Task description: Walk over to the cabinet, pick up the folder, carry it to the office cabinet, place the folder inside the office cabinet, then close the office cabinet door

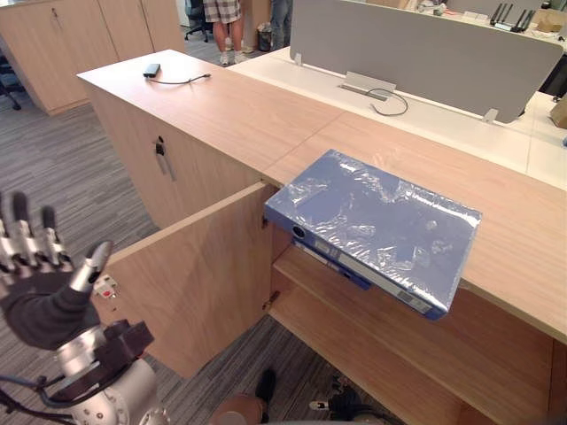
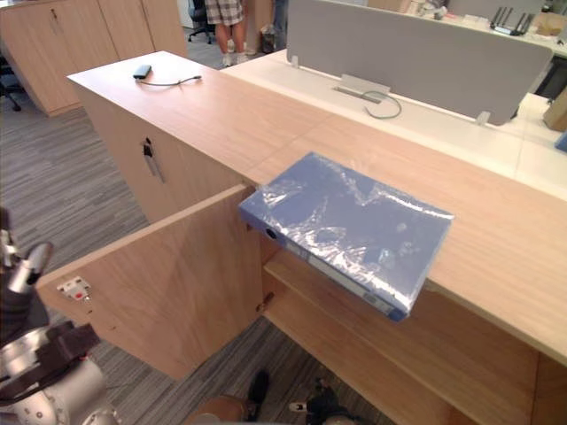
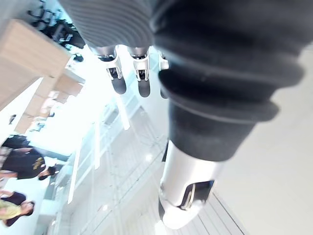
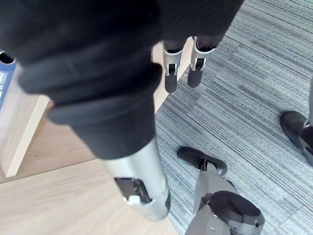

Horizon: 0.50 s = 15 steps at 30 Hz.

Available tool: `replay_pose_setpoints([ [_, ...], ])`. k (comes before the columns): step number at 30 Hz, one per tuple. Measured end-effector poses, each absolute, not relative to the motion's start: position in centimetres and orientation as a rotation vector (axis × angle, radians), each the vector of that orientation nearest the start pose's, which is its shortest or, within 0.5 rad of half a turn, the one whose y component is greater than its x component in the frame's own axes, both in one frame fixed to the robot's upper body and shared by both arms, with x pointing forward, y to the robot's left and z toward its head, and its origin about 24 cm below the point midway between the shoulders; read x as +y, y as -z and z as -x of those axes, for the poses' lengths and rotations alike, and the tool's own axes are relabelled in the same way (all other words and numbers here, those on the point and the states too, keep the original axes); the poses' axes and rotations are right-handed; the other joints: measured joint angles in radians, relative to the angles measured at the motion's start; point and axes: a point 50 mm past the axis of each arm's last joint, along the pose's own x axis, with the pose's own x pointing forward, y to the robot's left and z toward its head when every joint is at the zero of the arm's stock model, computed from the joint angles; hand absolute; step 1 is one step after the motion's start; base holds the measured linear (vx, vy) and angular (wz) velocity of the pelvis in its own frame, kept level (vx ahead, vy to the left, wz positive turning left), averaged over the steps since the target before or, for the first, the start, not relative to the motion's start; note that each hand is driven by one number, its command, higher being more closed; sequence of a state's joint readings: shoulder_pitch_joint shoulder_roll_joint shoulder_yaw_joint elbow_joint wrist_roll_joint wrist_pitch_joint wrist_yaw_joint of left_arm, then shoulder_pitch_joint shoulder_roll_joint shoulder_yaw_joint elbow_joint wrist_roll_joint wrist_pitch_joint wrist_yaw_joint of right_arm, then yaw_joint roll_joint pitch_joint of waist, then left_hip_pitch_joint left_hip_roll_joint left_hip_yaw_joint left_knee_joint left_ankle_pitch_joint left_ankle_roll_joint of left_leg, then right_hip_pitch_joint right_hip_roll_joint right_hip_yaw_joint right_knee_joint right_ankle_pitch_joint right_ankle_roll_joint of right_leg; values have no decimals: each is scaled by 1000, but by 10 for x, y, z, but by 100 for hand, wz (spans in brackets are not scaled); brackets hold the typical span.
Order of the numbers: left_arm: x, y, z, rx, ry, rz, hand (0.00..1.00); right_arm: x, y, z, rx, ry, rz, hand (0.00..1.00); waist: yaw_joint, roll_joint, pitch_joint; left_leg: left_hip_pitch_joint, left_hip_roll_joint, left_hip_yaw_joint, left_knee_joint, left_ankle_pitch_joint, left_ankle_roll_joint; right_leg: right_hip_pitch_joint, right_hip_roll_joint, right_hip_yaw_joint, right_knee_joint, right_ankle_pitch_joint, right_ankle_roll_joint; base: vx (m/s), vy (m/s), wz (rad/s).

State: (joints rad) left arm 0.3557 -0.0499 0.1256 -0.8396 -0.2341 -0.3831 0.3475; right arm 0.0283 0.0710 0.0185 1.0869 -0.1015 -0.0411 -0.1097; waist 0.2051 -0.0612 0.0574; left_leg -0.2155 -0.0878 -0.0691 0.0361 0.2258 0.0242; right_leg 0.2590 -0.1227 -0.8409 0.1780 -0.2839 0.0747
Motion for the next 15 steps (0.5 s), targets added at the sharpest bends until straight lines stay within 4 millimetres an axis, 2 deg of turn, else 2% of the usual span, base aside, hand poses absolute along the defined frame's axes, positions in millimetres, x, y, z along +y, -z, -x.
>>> replay_pose_setpoints([
  [5, 195, -196, -130, -961, -627, -12, 0, -123, 158, -122, 1038, -16, 96, 0, -2, -7, -8, -9, 7, 6, -4, 5, -7, -12, 10, 24, -24, 9, 4, 7, -14, -8],
  [7, 190, -199, -131, -983, -640, -117, 0, -122, 157, -124, 1025, -26, 102, 0, -12, -12, -15, -7, 13, 16, -14, 7, -9, -18, 13, 39, -33, 13, 3, 16, -36, -27],
  [11, 178, -198, -135, -990, -603, -286, 0, -117, 156, -128, 997, -85, 140, 0, -23, -13, -17, 9, 35, 58, -17, 6, -10, -26, 15, 92, -36, 16, -1, -7, -56, -38],
  [12, 171, -193, -141, -976, -561, -384, 0, -115, 156, -124, 1000, -125, 168, 0, -35, -13, -25, 14, 45, 70, -18, 3, -14, -27, 20, 111, -46, 19, -6, -33, -111, -38],
  [15, 168, -185, -146, -939, -532, -476, 0, -116, 158, -119, 1014, -131, 166, 0, -41, -15, -31, 26, 51, 86, -33, 2, -15, -27, 20, 131, -53, 22, -8, -15, -82, -22],
])
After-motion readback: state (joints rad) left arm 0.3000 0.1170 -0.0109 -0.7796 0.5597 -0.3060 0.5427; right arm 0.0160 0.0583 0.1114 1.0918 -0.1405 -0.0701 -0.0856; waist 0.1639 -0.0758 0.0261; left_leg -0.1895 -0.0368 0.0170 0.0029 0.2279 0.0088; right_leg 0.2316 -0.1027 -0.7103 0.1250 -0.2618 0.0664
